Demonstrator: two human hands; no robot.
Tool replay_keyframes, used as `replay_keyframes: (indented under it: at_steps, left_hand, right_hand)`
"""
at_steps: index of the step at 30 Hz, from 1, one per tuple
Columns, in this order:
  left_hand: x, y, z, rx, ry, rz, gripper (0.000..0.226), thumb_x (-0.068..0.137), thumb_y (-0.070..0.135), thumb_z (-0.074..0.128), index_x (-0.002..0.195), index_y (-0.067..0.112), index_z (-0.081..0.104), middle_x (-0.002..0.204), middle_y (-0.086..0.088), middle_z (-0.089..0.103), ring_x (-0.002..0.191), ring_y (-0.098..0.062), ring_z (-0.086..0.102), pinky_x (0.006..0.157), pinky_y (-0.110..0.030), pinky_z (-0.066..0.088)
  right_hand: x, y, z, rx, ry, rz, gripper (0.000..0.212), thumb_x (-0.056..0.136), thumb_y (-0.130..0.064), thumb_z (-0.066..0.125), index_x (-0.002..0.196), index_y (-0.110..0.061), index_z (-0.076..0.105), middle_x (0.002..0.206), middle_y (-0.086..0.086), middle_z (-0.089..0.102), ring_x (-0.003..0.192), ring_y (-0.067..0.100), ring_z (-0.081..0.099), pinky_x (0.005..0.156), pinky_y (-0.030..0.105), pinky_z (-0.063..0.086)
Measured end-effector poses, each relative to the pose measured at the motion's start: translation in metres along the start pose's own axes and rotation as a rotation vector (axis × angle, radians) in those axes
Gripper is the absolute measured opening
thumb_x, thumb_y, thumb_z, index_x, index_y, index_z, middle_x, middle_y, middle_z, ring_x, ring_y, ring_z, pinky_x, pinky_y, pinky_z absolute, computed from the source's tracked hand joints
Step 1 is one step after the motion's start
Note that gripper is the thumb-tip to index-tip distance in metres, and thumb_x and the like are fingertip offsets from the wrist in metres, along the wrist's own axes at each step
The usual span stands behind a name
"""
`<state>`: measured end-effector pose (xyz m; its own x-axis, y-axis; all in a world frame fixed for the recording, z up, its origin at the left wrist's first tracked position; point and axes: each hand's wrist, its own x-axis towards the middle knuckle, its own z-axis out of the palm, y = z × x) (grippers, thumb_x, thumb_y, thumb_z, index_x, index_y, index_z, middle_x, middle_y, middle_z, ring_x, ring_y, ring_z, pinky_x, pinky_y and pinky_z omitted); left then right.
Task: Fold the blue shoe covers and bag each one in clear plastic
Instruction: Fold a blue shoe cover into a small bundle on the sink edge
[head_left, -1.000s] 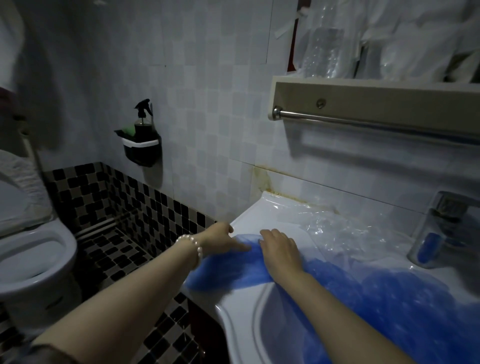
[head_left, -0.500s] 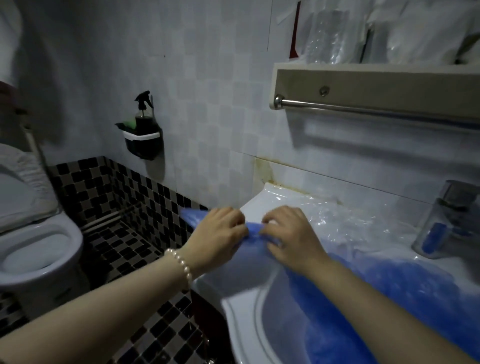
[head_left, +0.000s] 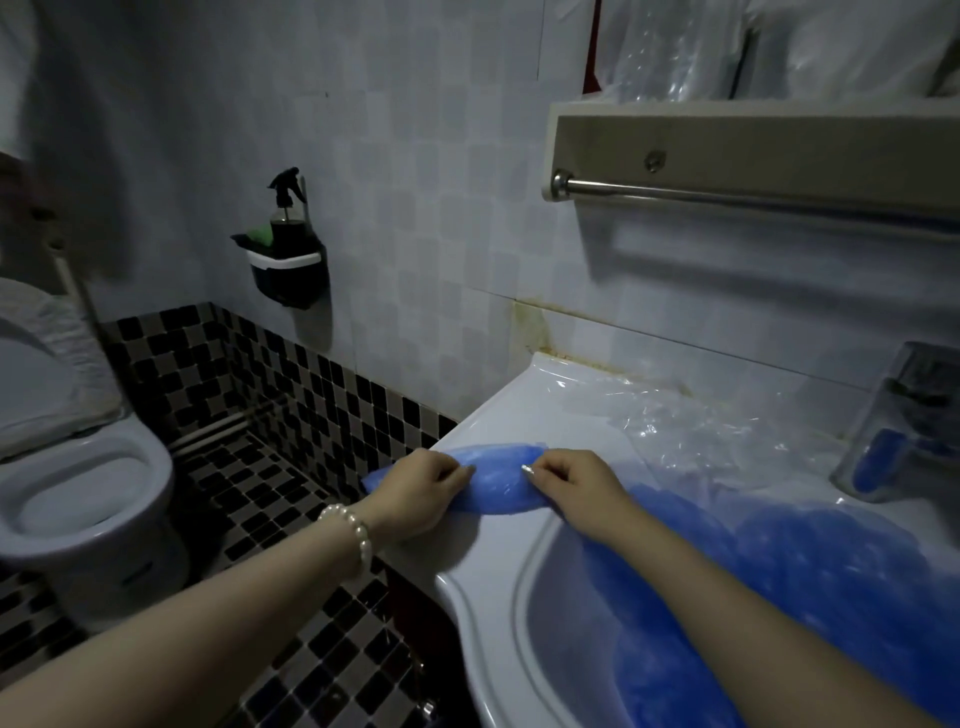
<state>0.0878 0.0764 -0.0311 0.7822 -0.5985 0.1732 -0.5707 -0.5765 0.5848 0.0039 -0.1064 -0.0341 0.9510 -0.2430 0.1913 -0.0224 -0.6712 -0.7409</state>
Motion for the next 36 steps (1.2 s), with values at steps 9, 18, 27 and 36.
replay_keyframes:
  at_steps: [9, 18, 27, 36]
  left_hand:
    - [-0.004, -0.003, 0.005, 0.464, 0.091, 0.016, 0.035, 0.091, 0.034, 0.046, 0.074, 0.009, 0.063, 0.086, -0.011, 0.063, 0.080, -0.027, 0.055, 0.068, -0.033, 0.038]
    - [0.011, -0.010, 0.004, 0.368, 0.170, 0.249, 0.038, 0.063, 0.023, 0.069, 0.096, 0.021, 0.050, 0.105, 0.006, 0.044, 0.100, -0.015, 0.040, 0.082, -0.027, 0.020]
    - [0.013, -0.012, 0.007, 0.078, 0.151, 0.154, 0.024, 0.068, -0.002, 0.062, 0.081, 0.018, 0.057, 0.086, 0.003, 0.058, 0.084, -0.019, 0.053, 0.075, -0.030, 0.041]
    - [0.006, -0.011, 0.005, 0.235, 0.145, 0.480, 0.025, 0.053, -0.003, 0.045, 0.065, 0.015, 0.057, 0.068, 0.000, 0.057, 0.061, -0.022, 0.054, 0.048, -0.028, 0.041]
  right_hand:
    - [0.009, -0.016, 0.014, -0.313, 0.086, 0.225, 0.026, 0.084, -0.031, 0.063, 0.066, -0.016, 0.053, 0.070, 0.003, 0.061, 0.075, 0.025, 0.058, 0.071, 0.031, 0.047]
    - [0.019, -0.001, 0.005, -0.123, -0.034, 0.049, 0.058, 0.065, -0.019, 0.077, 0.112, -0.038, 0.049, 0.120, -0.014, 0.042, 0.114, 0.012, 0.043, 0.101, 0.030, 0.037]
    - [0.025, 0.005, 0.008, 0.145, -0.037, 0.119, 0.050, 0.067, 0.005, 0.076, 0.085, -0.041, 0.067, 0.092, -0.009, 0.061, 0.091, 0.019, 0.061, 0.085, 0.037, 0.054]
    - [0.019, 0.003, 0.013, 0.152, 0.047, 0.064, 0.054, 0.069, 0.014, 0.068, 0.043, -0.033, 0.066, 0.069, -0.010, 0.059, 0.075, 0.019, 0.060, 0.074, 0.029, 0.053]
